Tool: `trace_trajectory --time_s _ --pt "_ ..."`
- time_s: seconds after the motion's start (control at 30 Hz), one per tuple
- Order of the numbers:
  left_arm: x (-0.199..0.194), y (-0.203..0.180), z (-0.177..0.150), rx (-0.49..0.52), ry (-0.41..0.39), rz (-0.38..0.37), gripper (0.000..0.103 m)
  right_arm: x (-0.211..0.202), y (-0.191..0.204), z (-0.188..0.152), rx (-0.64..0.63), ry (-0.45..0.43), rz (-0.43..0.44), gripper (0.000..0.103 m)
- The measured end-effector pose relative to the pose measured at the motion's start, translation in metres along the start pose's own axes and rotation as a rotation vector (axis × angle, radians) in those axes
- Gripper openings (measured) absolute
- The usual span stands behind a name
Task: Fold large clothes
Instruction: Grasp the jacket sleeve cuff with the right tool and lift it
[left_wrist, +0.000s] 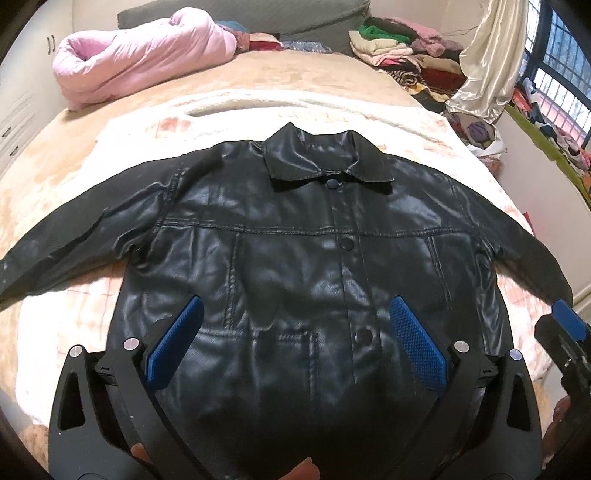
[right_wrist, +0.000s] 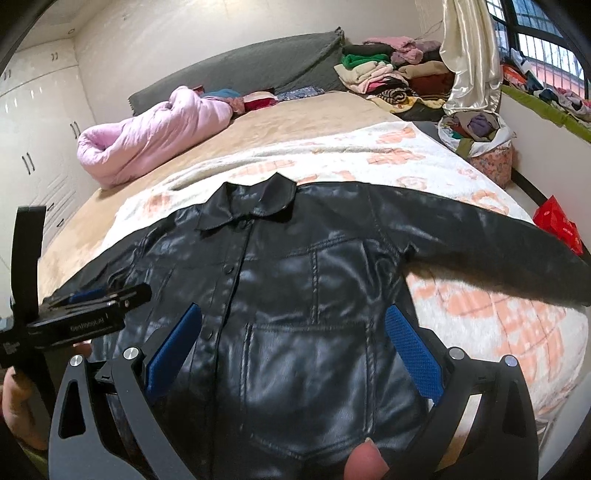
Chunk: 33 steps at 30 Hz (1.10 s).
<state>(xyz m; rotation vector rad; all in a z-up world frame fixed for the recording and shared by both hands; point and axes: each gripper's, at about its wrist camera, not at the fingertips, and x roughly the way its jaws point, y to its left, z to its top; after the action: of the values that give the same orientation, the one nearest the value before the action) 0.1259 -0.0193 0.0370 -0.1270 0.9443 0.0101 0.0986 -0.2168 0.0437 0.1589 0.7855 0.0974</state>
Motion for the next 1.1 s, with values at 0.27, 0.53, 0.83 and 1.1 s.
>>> trace_trajectory --time_s 0.27,0.53,0.83,1.1 --pt "0.025 -0.012 0.031 0.0 0.044 -0.031 0.095 0.014 -0.02 0.047 0.049 -0.026 -0.089 0.099" --pt "0.047 -0.04 0.051 0.039 0.038 -0.061 0.095 0.041 -0.05 0.084 0.144 -0.06 -0.126 0.099" --pt "0.085 -0.07 0.061 0.06 0.078 -0.061 0.095 0.051 -0.125 0.088 0.261 -0.11 -0.315 0.099" --pt "0.117 -0.098 0.073 0.094 0.109 -0.035 0.095 0.06 -0.196 0.069 0.41 -0.096 -0.402 0.099"
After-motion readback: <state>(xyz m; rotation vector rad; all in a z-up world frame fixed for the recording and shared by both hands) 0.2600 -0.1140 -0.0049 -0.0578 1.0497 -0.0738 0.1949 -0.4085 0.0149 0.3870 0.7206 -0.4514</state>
